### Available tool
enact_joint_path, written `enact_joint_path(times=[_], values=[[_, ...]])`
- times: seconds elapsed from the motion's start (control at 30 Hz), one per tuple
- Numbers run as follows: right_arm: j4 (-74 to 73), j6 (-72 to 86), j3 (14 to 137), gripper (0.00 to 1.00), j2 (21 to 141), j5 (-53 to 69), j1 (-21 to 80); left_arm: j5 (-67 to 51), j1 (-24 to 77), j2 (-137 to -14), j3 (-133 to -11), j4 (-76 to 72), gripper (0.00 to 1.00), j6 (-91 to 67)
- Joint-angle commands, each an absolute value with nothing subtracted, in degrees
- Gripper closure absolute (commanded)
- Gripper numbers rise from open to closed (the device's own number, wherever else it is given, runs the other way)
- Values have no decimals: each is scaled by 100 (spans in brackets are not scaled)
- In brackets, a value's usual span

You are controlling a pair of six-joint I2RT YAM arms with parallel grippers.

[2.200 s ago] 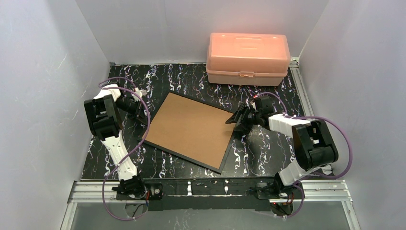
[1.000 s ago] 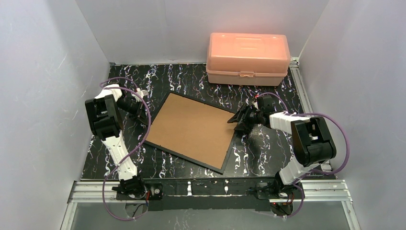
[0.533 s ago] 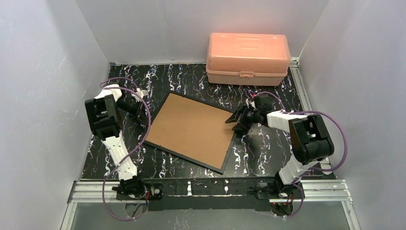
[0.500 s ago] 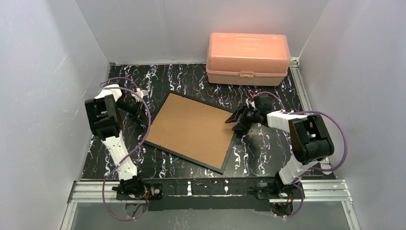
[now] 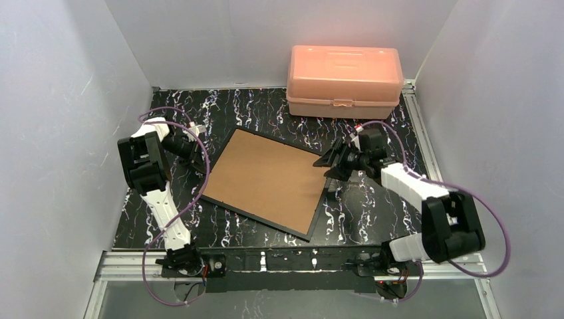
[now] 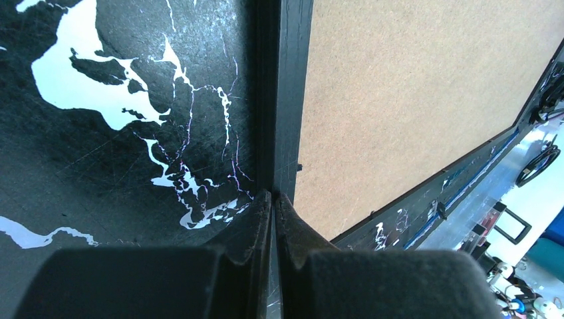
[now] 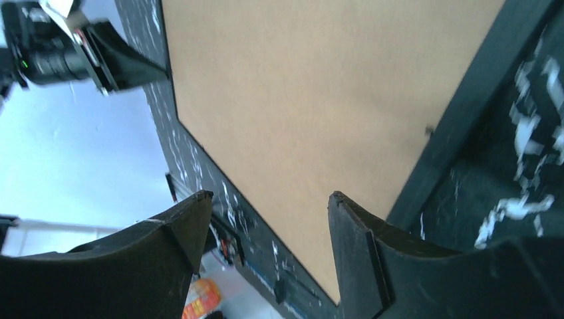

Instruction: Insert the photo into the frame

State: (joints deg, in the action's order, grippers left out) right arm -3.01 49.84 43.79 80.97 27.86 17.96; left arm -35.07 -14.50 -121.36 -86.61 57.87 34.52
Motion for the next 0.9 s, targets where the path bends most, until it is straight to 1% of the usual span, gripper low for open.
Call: enact_joint_path(times=[0.0,0.13,0.3,0.57,0.87], values=[[-309,5425,3531,27,7608,2959,2187,-3107,-1371,-12172,-8370,5800,100,3665],[100,5795,3041,27,7463,3016,2579,-3081,-1371,-12174,-8333,5801,100,3660],[292,5948,2831,27,7389,3079,2816,-3019,-1371,-12148,-8340,5826,100,3679],[548,6098,2489,28,7489,3139,2888,-3076,-1371,-12109,-8320,5845,100,3650],[608,6055,2385,28,7657,3063,2912,-3113,-1363,-12091,-8332,5849,100,3639]])
